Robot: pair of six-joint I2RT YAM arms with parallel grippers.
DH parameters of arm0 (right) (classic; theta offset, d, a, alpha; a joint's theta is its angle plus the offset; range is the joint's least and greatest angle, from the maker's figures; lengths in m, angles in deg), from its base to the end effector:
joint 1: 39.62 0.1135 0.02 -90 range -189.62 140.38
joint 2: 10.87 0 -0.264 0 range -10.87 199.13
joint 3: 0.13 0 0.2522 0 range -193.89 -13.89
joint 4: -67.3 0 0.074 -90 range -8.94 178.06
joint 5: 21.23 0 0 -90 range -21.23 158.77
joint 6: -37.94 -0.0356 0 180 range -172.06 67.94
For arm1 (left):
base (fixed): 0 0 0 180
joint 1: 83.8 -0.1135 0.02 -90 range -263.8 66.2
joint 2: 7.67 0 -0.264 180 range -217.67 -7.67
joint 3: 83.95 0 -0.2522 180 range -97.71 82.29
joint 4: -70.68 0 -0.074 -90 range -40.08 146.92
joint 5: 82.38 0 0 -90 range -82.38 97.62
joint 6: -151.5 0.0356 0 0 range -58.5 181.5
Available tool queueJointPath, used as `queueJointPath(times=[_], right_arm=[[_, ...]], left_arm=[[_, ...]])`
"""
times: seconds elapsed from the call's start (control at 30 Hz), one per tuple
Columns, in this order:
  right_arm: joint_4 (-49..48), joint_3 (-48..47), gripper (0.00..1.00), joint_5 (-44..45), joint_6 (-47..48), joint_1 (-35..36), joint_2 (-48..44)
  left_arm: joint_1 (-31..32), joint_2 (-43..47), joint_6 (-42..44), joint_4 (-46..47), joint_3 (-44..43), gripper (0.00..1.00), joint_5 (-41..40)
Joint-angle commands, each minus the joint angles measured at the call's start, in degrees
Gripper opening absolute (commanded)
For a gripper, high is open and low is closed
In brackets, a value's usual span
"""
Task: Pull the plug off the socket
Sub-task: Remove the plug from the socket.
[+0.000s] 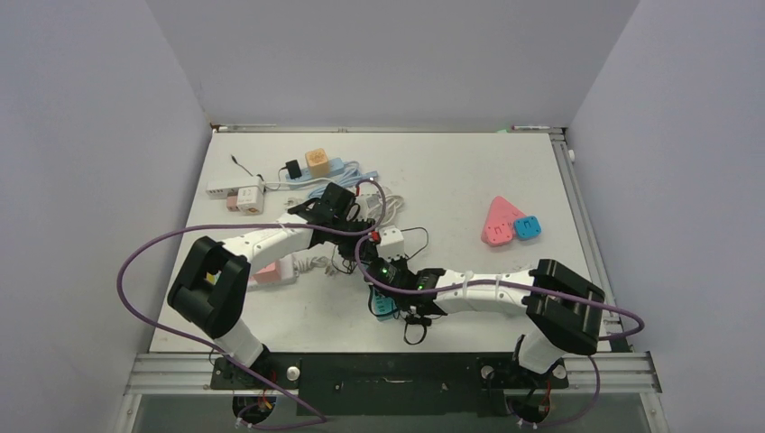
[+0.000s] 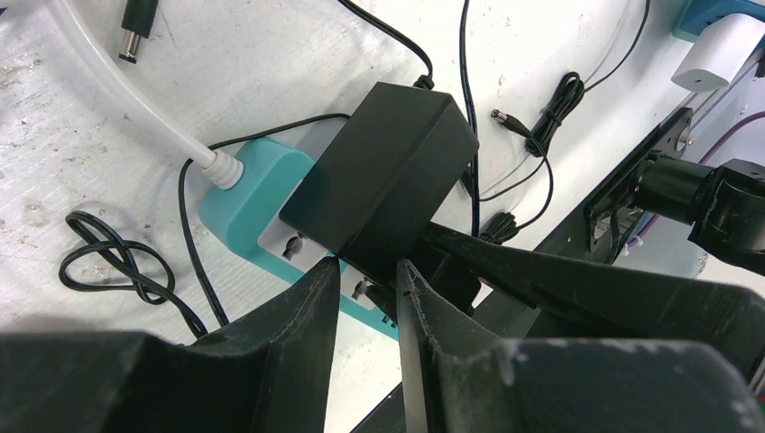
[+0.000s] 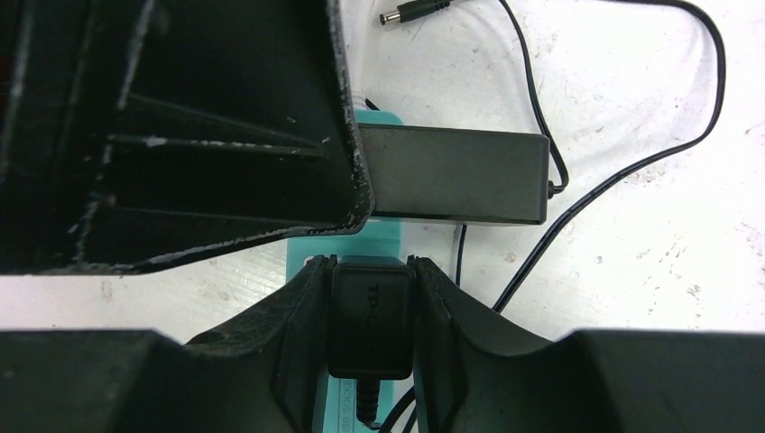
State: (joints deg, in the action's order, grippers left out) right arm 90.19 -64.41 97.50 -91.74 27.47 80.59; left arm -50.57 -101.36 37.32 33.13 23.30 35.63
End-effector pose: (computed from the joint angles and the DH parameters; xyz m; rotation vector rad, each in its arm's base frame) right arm 0.1398 0.2868 0.1815 -0.3400 2.3053 0.3221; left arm 0.2649 -0.1935 0.1969 0.4069 2.7063 -0.9672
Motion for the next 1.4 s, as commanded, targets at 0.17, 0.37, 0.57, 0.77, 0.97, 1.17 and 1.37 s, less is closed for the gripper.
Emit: queueJointPath(times=[0.17,0.37,0.57,0.77,0.97,1.17,1.37], right_arm=[[-3.62,3.45,0.05,-4.95,-1.59,-2.33,-3.01],[-3.45,3.82,0.05,-3.13,-1.92,-1.88,-3.77],[0.78,0.61,0.05,3.61,-0.84,1.45,-1.83],[6.93,-4.63,0.05,11.87,-1.51,6.17,2.36],[10.94,-7.90,0.05,15.63,-2.52,8.44,5.70],[8.87,-6.07,0.05,13.55,-3.13,8.16,3.91],[3.55,-1.57,0.05,7.10,-3.13,4.79,-0.25]], left_arm=[[1.37,-2.48,1.60,-1.34,-1.18,0.25,-3.22],[1.73,-3.22,1.68,-1.55,-1.22,0.22,-3.81],[2.09,-3.78,1.66,-1.49,-1.24,0.21,-4.18],[2.34,-4.42,1.60,-1.48,-1.00,0.21,-4.89],[2.62,-5.35,1.60,-1.68,-1.14,0.20,-5.11],[2.71,-5.53,1.70,-1.73,-1.29,0.20,-5.66],[2.80,-5.91,1.86,-1.89,-1.35,0.19,-5.86]])
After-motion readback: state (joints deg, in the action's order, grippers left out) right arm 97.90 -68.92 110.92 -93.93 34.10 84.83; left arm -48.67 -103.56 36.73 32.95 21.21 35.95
